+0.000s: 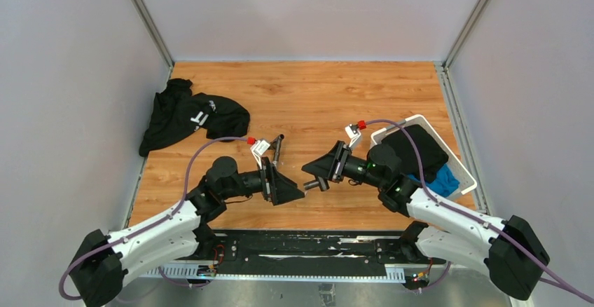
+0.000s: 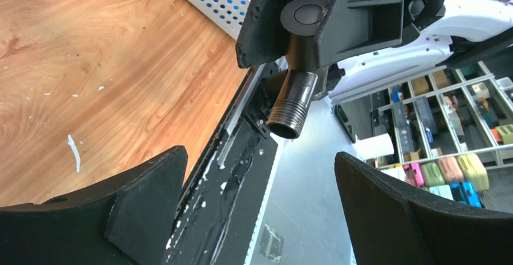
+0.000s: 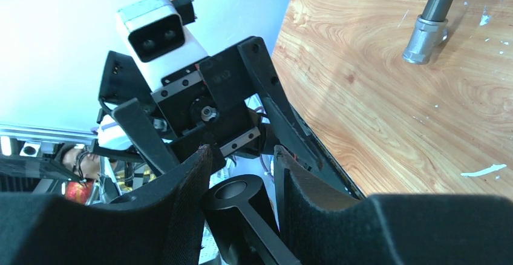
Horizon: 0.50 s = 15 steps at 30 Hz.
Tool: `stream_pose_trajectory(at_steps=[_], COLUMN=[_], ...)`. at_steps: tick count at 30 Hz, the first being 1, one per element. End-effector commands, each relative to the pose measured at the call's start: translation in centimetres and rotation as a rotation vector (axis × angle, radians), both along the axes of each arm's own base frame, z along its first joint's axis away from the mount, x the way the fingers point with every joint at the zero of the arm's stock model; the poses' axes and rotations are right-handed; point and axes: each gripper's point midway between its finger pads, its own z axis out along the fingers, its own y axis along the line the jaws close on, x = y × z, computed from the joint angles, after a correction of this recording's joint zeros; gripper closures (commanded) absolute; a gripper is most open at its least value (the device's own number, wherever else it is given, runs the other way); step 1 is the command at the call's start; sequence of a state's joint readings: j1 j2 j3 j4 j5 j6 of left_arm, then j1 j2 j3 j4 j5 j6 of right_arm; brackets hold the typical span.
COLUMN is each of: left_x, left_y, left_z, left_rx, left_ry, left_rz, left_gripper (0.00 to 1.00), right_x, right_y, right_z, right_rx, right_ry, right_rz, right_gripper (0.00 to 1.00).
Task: Install the water faucets
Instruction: Pick up the water faucet from the center of the board.
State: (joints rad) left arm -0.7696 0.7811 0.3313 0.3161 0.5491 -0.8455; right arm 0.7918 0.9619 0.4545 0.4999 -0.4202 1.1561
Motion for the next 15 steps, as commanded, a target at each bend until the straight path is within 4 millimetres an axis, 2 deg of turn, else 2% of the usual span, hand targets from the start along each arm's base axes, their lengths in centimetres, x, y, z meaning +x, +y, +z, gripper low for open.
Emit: stream_pose_trajectory(at_steps=[1,5,8,12,15], left_x=[0.8,0.5,0.6,0.5,0.5], left_y=[-0.6,-0.8,-1.1,-1.6,-1.8], left_z=[4.0,4.8,4.7,4.7,5.0], left_rx=[-0.203,-0.306,-0.343,-0.365,-0.376], left_ry=[-0.057,-0.024,0.009,0.031,0.033], left_rz=[0.029,0.009,-0.003,-0.033,-0.049], left_gripper=[0.06,0.08,0.15,0.26,0.38], right_x=[0.8,0.8,0.7,0.6,0.7], right_y=[0.6,0.9,1.1,1.2,1.2], right_z=[3.1,3.2,3.4,3.7,3.7], right_rx=[0.105,0.114,0.13,0.138,0.139], right_ry=[-0.01,-0.005,-0.005,-0.006,-0.008], right_rz=[-0.022,-0.005,0.006,0.015,0.01], right_gripper=[1.0,1.0,1.0,1.0,1.0])
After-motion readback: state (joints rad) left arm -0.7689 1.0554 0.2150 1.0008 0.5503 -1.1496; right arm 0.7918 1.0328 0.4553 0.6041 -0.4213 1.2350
